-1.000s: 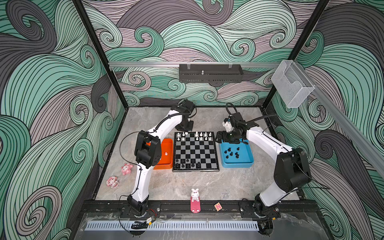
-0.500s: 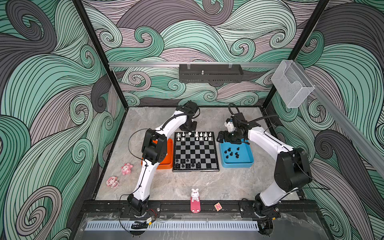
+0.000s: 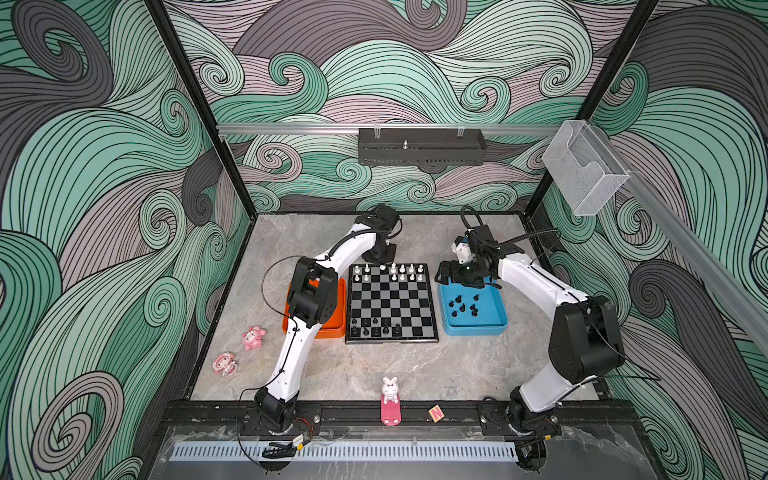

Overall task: Set up the chess pieces on the board
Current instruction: 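Lower the white piece onto the farther back rank and open the left gripper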

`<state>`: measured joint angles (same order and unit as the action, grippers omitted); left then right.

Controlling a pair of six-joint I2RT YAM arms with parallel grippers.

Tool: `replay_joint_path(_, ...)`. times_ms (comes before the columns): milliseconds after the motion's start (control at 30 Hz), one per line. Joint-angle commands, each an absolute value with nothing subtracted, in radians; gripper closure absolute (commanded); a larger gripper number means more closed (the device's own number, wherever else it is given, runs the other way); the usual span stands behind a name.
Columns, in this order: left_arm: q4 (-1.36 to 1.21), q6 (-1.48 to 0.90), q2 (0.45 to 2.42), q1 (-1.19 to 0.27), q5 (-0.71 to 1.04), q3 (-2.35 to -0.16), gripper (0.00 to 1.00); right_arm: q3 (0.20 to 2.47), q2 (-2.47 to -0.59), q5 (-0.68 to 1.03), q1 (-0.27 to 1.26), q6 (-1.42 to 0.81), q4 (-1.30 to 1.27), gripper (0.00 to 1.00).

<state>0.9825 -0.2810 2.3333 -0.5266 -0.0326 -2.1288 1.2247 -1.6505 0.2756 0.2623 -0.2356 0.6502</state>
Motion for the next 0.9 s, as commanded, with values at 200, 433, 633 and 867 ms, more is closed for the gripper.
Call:
replay_joint_path(200, 0.969, -0.288, 2.376, -0.534, -0.012, -2.162, 0.88, 1.207, -1.659, 0.296, 0.249, -0.224, 0.644, 0.05)
replay_joint_path(433, 0.968, -0.288, 2.384, -0.534, -0.009, -2.164, 0.87, 1.206, -1.661, 0.299, 0.245, -0.224, 0.645, 0.05)
replay_joint_path(633, 0.969, -0.290, 2.385, -0.534, -0.003, -2.163, 0.87, 1.203, -1.661, 0.301, 0.242, -0.224, 0.643, 0.05)
replay_joint_path(867, 0.963, -0.295, 2.387, -0.534, 0.001, -2.164, 0.84, 1.201, -1.661, 0.303, 0.242, -0.225, 0.642, 0.05)
